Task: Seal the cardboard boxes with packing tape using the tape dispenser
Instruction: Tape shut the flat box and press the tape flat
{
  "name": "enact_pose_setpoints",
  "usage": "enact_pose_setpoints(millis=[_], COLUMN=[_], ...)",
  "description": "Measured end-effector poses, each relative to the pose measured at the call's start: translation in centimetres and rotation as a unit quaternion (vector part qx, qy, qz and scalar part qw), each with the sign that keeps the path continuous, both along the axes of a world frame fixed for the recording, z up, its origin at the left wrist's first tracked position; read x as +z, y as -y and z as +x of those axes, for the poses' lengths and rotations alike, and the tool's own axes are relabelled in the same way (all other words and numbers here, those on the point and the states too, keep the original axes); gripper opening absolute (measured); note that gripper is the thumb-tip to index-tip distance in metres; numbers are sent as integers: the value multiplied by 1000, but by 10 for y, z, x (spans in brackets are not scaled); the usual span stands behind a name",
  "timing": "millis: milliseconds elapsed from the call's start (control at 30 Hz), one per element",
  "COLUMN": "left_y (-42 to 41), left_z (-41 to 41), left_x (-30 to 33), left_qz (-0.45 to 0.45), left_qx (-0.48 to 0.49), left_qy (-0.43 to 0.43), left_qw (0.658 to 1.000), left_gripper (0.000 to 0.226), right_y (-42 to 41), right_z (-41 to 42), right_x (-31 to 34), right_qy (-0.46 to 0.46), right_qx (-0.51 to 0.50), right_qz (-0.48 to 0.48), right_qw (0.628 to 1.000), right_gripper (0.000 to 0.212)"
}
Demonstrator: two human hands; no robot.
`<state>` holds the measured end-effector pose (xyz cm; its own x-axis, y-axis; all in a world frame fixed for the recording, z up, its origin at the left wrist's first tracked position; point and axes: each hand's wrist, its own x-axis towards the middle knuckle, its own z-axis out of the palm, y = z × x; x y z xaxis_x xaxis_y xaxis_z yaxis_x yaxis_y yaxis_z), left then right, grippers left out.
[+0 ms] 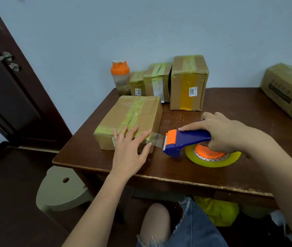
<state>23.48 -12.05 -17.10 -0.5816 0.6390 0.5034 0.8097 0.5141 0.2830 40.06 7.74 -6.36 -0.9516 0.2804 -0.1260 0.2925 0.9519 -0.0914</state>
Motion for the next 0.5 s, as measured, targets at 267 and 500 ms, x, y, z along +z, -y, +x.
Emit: enact_pose_setpoints(millis=[267, 500], left_y=[0, 1], left_z=[1, 3], left_x=[0, 2], left_qz=[7, 2], left_qx=[2, 3], left_qy=[5, 13], left_qw=[1000, 1000], left_gripper=[43, 46], right_y=[10, 36], right_z=[-3, -28], right_x=[12, 32], right_qy=[31, 93], right_qx=[-1, -20], right_qz=[0, 33], right_qw=[1000, 995], right_gripper=[77, 67])
